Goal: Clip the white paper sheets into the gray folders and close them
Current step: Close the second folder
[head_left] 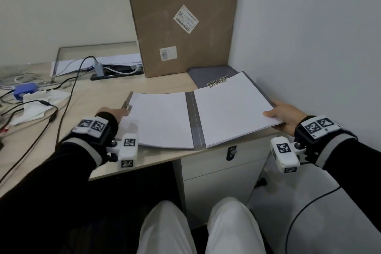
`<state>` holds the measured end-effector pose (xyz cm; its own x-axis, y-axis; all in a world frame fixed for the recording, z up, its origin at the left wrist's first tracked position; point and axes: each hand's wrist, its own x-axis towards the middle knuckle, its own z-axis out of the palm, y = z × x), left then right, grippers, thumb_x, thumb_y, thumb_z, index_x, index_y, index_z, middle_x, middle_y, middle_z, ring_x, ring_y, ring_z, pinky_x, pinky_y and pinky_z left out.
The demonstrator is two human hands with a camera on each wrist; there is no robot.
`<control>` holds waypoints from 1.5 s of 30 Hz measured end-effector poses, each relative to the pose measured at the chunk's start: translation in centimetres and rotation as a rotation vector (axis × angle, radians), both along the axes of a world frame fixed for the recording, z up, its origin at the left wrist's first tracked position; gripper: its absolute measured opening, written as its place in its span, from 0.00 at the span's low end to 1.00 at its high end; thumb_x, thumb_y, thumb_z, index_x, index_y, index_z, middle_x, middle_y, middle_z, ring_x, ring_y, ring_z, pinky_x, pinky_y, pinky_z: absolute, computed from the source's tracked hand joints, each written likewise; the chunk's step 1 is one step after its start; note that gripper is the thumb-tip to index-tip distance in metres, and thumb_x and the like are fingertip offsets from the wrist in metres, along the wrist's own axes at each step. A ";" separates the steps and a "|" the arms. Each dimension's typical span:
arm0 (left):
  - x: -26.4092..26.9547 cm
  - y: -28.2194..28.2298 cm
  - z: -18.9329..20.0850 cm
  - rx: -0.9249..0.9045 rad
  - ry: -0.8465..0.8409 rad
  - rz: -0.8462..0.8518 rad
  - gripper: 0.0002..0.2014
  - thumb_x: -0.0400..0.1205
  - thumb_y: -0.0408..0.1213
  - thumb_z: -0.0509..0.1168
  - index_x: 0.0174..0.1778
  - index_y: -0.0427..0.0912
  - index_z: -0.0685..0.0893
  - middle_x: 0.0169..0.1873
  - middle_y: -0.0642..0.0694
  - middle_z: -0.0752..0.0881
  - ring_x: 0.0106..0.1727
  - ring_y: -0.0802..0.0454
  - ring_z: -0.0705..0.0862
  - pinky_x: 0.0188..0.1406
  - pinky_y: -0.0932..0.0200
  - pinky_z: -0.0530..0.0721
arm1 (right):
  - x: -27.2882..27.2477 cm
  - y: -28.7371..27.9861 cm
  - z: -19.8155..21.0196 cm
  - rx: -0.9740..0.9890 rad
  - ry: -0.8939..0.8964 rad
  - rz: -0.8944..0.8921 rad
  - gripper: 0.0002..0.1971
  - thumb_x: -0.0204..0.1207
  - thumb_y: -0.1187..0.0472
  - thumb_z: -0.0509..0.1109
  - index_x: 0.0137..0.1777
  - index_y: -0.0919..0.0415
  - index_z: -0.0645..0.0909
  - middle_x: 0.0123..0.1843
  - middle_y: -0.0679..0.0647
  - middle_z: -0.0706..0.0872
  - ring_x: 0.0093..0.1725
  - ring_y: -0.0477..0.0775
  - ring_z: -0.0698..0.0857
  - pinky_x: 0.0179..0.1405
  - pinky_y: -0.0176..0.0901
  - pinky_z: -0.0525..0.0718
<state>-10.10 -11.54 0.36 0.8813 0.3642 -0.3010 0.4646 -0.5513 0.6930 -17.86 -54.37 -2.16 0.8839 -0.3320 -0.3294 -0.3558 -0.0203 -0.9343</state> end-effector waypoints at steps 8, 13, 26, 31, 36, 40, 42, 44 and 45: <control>-1.9 -4.0 8.4 -0.611 -0.414 -0.350 0.23 0.78 0.29 0.67 0.70 0.38 0.72 0.53 0.42 0.81 0.56 0.48 0.82 0.46 0.65 0.86 | -0.2 1.6 0.2 0.078 -0.005 0.036 0.20 0.82 0.67 0.60 0.73 0.57 0.73 0.65 0.57 0.82 0.52 0.51 0.82 0.38 0.42 0.83; -4.9 -9.6 7.0 -0.432 -0.485 -0.825 0.60 0.67 0.41 0.78 0.84 0.51 0.40 0.85 0.50 0.50 0.83 0.54 0.58 0.81 0.57 0.60 | -1.0 2.6 0.6 0.299 -0.088 -0.013 0.16 0.83 0.49 0.60 0.63 0.56 0.79 0.51 0.52 0.88 0.40 0.46 0.89 0.30 0.38 0.88; -6.4 -21.9 -3.6 0.305 -0.219 -1.064 0.36 0.82 0.57 0.56 0.83 0.56 0.48 0.85 0.51 0.45 0.86 0.45 0.42 0.83 0.37 0.45 | -3.1 4.0 1.2 0.530 -0.177 0.069 0.31 0.77 0.31 0.51 0.70 0.49 0.77 0.60 0.52 0.87 0.58 0.54 0.87 0.45 0.50 0.90; -5.8 -21.0 -3.2 0.061 -0.199 -0.920 0.36 0.81 0.52 0.62 0.83 0.46 0.57 0.84 0.46 0.57 0.84 0.48 0.58 0.82 0.54 0.57 | -2.6 4.3 -0.9 0.277 -0.121 0.002 0.21 0.83 0.71 0.56 0.75 0.61 0.68 0.61 0.58 0.83 0.46 0.53 0.85 0.30 0.42 0.91; -3.6 -17.9 -3.6 -0.060 -0.137 -0.486 0.32 0.81 0.45 0.63 0.79 0.38 0.64 0.78 0.38 0.69 0.76 0.39 0.71 0.76 0.51 0.70 | -2.2 3.7 -1.3 0.221 -0.179 -0.041 0.24 0.80 0.75 0.57 0.75 0.60 0.70 0.61 0.57 0.82 0.45 0.54 0.85 0.25 0.39 0.88; -2.8 -16.4 -4.6 -0.192 -0.023 -0.368 0.37 0.81 0.50 0.63 0.80 0.32 0.59 0.77 0.36 0.70 0.74 0.39 0.74 0.69 0.53 0.72 | -1.8 3.4 -0.4 0.219 -0.281 0.021 0.26 0.81 0.71 0.59 0.77 0.52 0.69 0.61 0.54 0.82 0.46 0.53 0.86 0.26 0.38 0.88; -2.2 -16.0 -4.6 -0.313 0.017 -0.342 0.42 0.75 0.56 0.66 0.78 0.31 0.64 0.73 0.33 0.74 0.60 0.39 0.82 0.61 0.51 0.80 | -1.3 3.0 0.3 0.213 -0.307 0.035 0.24 0.81 0.70 0.60 0.76 0.54 0.70 0.57 0.54 0.83 0.45 0.53 0.87 0.26 0.37 0.88; -1.3 -15.8 -4.8 -0.438 0.044 -0.302 0.41 0.69 0.58 0.68 0.70 0.29 0.74 0.57 0.35 0.84 0.44 0.43 0.83 0.52 0.50 0.84 | -0.8 2.5 0.9 0.213 -0.333 0.052 0.22 0.81 0.70 0.60 0.74 0.55 0.71 0.53 0.52 0.84 0.40 0.50 0.88 0.25 0.37 0.88; -1.0 -15.7 -4.8 -0.489 0.060 -0.294 0.36 0.71 0.58 0.68 0.64 0.30 0.78 0.48 0.38 0.84 0.40 0.44 0.82 0.48 0.51 0.85 | -0.5 2.2 1.2 0.217 -0.345 0.059 0.21 0.81 0.70 0.60 0.72 0.54 0.72 0.52 0.52 0.84 0.37 0.47 0.89 0.25 0.36 0.87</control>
